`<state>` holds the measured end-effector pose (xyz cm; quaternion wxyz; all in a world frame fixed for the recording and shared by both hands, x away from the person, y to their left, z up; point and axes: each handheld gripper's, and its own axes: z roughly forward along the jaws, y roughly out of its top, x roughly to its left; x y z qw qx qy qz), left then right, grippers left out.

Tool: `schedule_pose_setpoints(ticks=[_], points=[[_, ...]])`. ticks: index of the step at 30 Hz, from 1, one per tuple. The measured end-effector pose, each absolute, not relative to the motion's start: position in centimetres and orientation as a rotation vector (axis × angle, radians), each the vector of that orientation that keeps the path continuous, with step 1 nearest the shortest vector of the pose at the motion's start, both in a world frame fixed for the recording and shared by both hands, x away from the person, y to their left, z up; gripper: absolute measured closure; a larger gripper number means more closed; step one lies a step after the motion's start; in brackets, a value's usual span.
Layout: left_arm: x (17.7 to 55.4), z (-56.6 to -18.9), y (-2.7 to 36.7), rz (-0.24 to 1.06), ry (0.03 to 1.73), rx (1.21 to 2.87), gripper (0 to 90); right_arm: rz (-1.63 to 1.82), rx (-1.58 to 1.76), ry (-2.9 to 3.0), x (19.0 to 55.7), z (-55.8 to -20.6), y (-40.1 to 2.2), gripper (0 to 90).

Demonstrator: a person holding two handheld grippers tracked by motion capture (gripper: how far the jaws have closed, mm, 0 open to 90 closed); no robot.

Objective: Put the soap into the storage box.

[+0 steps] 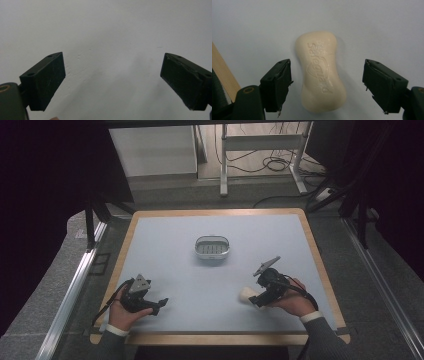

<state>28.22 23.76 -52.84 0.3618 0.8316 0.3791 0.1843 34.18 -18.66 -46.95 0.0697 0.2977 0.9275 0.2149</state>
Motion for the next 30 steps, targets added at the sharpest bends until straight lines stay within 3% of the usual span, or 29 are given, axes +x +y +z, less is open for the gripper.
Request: schedule_pose_setpoints(ticks=[22, 30], points=[[28.2, -52.8, 23.8, 0.476, 0.976, 2.141, 6.3, 0.443, 0.84, 2.867, 34.7, -48.5, -16.2, 30.8], [28.2, -52.7, 23.9, 0.477, 0.973, 2.137, 6.4, 0.375, 0.807, 2.892, 34.7, -49.1, -15.6, 39.3]])
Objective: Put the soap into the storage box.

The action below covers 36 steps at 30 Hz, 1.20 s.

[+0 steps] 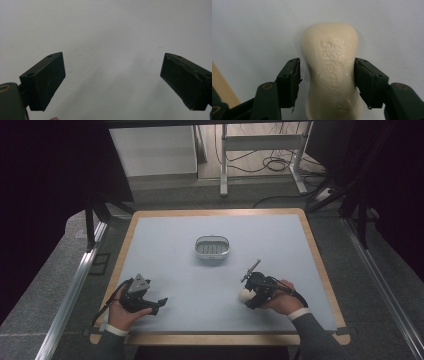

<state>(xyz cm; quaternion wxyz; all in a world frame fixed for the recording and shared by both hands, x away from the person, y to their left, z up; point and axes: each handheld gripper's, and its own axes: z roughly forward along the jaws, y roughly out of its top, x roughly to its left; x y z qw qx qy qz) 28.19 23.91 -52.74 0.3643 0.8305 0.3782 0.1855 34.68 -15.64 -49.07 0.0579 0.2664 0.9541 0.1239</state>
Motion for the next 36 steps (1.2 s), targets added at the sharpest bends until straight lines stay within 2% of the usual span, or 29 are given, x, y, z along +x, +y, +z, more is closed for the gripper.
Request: schedule_pose_setpoints(ticks=[8, 16, 36], points=[[28.2, -52.7, 23.9, 0.481, 0.975, 2.131, 6.4, 0.335, 0.794, 2.899, 34.9, -49.3, -15.7, 48.9], [28.2, -52.7, 24.0, 0.484, 0.976, 2.13, 6.4, 0.325, 0.787, 2.889, 35.2, -49.1, -15.9, 49.6], [28.2, -52.8, 24.0, 0.481, 0.977, 2.138, 6.3, 0.426, 0.762, 2.827, 35.8, -45.9, -15.9, 49.7]])
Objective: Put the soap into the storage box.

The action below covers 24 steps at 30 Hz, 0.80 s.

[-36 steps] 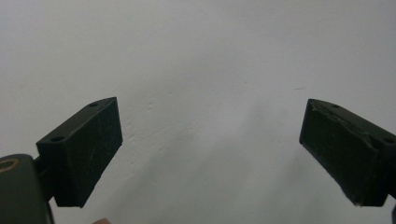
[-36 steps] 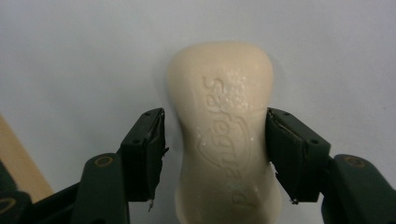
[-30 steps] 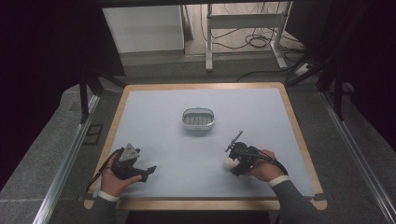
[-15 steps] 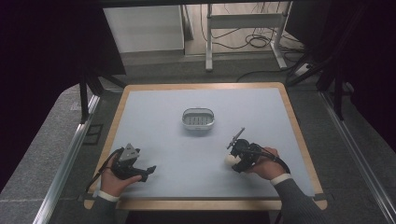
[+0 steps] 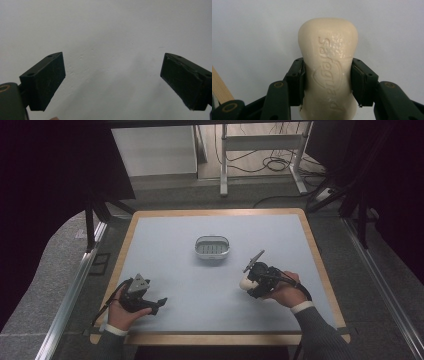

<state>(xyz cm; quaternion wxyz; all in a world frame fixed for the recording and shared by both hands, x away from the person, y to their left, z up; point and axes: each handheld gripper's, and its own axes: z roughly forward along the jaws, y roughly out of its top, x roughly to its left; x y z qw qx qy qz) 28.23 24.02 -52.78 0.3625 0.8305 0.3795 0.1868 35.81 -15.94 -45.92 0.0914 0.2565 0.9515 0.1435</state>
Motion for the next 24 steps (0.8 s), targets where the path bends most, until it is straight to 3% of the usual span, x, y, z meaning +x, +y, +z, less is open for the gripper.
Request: schedule_pose_setpoints(ticks=[24], points=[[28.3, -52.8, 24.1, 0.479, 0.975, 2.14, 6.3, 0.476, 0.715, 2.824, 37.9, -44.4, -14.2, 49.7]])
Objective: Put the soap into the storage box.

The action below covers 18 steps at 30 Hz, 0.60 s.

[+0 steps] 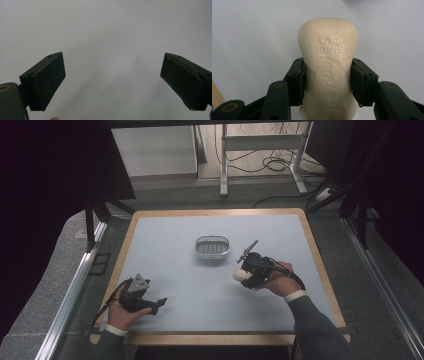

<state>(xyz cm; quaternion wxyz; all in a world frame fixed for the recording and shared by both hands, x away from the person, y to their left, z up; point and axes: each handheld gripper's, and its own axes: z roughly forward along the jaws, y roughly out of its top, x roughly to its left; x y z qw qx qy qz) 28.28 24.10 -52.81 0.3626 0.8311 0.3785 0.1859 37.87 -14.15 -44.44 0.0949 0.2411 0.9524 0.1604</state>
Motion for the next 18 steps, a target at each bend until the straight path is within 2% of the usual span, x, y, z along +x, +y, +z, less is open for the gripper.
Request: schedule_pose_setpoints(ticks=[18], points=[[28.3, -52.8, 24.1, 0.477, 0.974, 2.139, 6.3, 0.503, 0.672, 2.822, 39.6, -43.5, -13.2, 49.6]])
